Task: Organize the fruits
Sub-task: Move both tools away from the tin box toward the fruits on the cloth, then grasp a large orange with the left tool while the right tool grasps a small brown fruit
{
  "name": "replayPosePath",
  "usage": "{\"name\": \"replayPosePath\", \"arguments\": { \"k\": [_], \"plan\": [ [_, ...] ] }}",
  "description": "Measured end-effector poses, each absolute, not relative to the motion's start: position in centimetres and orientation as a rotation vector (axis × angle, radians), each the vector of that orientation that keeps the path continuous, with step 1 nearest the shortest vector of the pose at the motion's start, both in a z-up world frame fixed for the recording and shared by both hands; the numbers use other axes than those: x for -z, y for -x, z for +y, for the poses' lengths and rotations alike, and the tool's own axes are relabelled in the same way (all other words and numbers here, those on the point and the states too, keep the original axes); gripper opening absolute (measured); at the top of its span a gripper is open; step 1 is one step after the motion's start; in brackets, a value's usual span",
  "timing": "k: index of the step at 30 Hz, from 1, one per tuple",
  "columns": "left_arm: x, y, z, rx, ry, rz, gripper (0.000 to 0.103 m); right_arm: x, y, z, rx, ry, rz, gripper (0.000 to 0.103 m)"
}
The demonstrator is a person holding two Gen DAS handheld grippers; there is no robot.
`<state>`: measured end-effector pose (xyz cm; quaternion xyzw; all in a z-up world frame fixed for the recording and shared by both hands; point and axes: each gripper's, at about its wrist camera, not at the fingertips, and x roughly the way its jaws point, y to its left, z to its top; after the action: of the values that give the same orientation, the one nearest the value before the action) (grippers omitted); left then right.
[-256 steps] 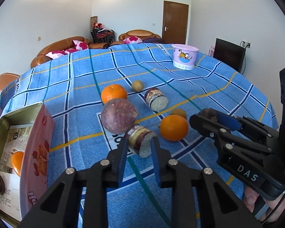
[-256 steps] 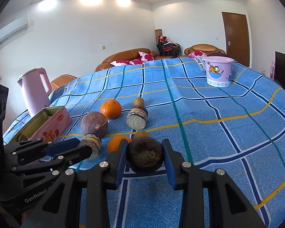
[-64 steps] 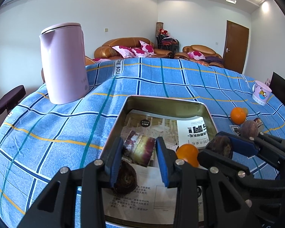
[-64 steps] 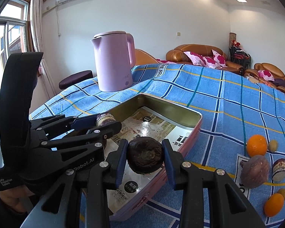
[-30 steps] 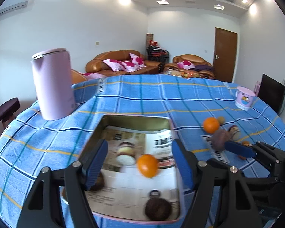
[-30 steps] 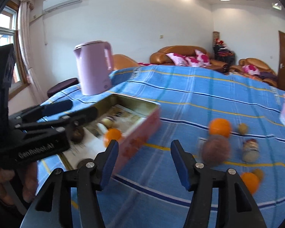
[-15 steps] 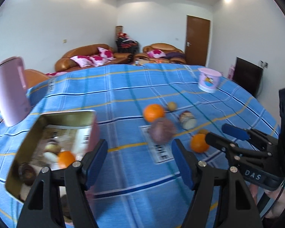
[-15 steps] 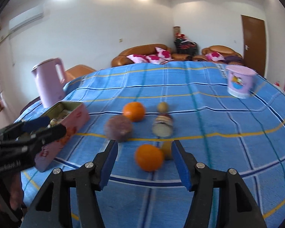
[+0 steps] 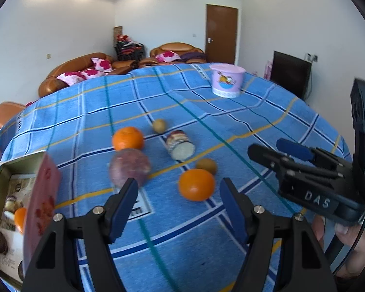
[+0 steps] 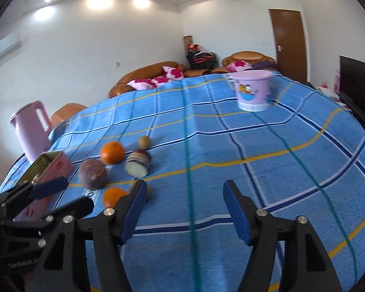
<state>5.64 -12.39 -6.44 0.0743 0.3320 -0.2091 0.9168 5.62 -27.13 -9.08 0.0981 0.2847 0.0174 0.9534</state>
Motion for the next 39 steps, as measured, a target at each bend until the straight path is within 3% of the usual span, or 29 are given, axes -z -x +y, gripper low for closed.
{"name": "replayPosePath", "arguments": {
  "k": [7,13,25,39],
  "plan": [
    [7.6,-6.4,-13.8,0.47,-0.169,0.743,0.067,9.6,-5.8,-27.9,-0.023,-0.226,0.584,0.069],
    [8.5,-7.4,-13.9,0.493,-0.14,0.801,0.041,10.0,-6.1,-28.0,-0.033,-0.236,0.598,0.069],
    [7.9,-6.5,-13.1,0.485,-0.128,0.734,0.039,10.2,-6.4,-27.8,-0.036,-0.231,0.616,0.069],
    [6.0,-5.9,-6.4,0.308,-0.036,0.598,0.039,8.4,-8.0,-23.6,-0.106,-0.121,0.616,0.069]
  ]
}}
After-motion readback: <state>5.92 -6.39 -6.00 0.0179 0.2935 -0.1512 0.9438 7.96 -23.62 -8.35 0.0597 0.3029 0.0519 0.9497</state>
